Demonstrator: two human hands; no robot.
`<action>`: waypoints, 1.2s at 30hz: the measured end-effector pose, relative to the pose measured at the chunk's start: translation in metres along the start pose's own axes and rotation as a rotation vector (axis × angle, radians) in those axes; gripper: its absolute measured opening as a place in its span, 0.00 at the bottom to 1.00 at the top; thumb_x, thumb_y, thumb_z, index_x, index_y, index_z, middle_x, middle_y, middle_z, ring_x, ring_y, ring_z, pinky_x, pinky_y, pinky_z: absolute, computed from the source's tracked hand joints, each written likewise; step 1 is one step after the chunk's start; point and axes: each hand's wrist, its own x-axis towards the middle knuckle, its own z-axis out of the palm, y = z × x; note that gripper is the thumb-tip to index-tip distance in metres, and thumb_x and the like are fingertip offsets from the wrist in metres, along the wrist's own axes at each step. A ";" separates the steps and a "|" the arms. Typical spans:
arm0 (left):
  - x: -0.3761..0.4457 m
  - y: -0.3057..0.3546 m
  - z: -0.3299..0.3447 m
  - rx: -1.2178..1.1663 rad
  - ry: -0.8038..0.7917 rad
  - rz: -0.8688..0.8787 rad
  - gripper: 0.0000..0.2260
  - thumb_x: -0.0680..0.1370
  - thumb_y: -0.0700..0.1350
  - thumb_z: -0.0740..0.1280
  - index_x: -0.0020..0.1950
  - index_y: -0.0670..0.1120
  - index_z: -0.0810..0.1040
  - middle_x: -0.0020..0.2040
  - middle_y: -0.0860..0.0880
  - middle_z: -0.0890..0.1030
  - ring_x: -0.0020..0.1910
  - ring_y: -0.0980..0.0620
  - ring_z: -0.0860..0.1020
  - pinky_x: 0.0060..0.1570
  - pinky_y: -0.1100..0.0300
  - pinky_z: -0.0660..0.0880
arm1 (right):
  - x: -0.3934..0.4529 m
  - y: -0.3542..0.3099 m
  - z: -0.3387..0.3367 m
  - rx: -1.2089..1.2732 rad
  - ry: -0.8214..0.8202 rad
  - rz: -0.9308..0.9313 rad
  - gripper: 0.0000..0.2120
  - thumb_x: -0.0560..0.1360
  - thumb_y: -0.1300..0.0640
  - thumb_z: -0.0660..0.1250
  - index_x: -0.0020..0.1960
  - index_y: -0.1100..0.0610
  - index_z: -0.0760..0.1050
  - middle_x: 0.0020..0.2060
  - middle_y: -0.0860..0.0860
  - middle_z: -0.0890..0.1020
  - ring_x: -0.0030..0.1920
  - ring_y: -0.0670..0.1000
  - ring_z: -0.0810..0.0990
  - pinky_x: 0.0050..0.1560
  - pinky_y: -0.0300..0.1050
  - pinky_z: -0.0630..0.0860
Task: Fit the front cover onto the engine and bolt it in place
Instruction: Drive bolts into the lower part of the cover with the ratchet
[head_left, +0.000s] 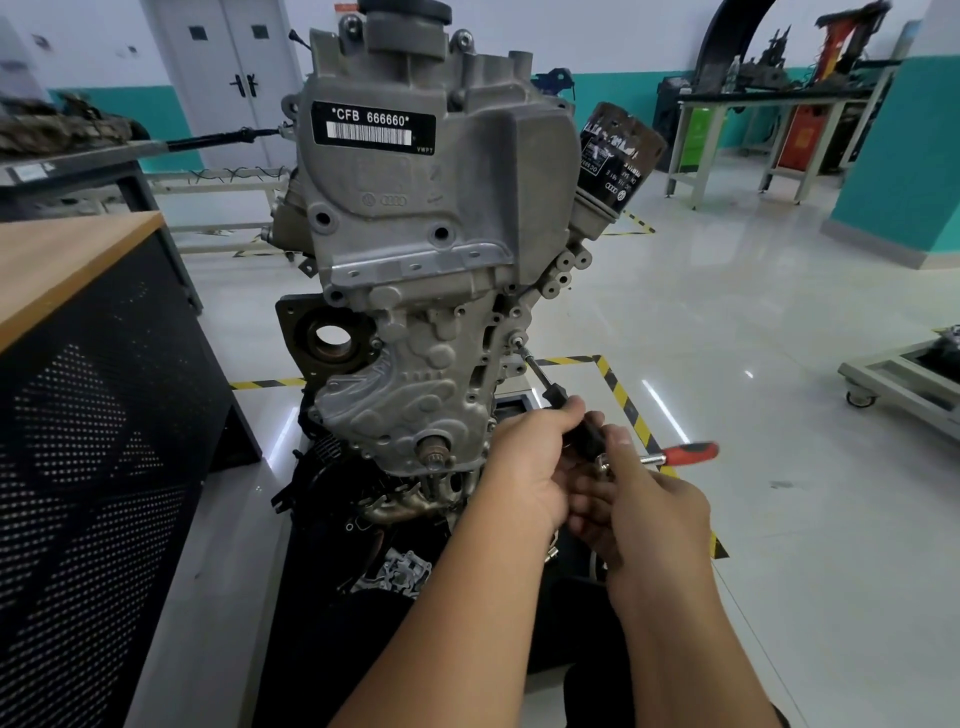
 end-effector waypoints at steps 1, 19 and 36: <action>-0.001 0.000 0.000 -0.002 0.008 0.001 0.09 0.81 0.46 0.69 0.49 0.40 0.81 0.42 0.43 0.83 0.21 0.49 0.77 0.20 0.66 0.69 | 0.000 0.000 0.001 0.030 0.007 0.029 0.19 0.78 0.47 0.73 0.42 0.65 0.82 0.30 0.59 0.84 0.26 0.54 0.81 0.27 0.45 0.79; 0.002 -0.006 0.005 -0.077 -0.020 0.052 0.08 0.83 0.39 0.65 0.56 0.35 0.79 0.46 0.40 0.83 0.37 0.46 0.84 0.34 0.56 0.81 | 0.008 0.002 -0.003 -0.233 0.132 -0.281 0.10 0.72 0.49 0.79 0.37 0.54 0.84 0.31 0.52 0.83 0.36 0.58 0.85 0.39 0.50 0.81; 0.011 -0.004 0.002 -0.134 -0.039 0.003 0.09 0.80 0.44 0.71 0.43 0.40 0.82 0.41 0.44 0.83 0.36 0.47 0.83 0.39 0.55 0.80 | 0.006 0.008 0.001 -0.275 0.123 -0.283 0.21 0.71 0.39 0.76 0.32 0.55 0.81 0.26 0.53 0.83 0.32 0.59 0.84 0.38 0.53 0.82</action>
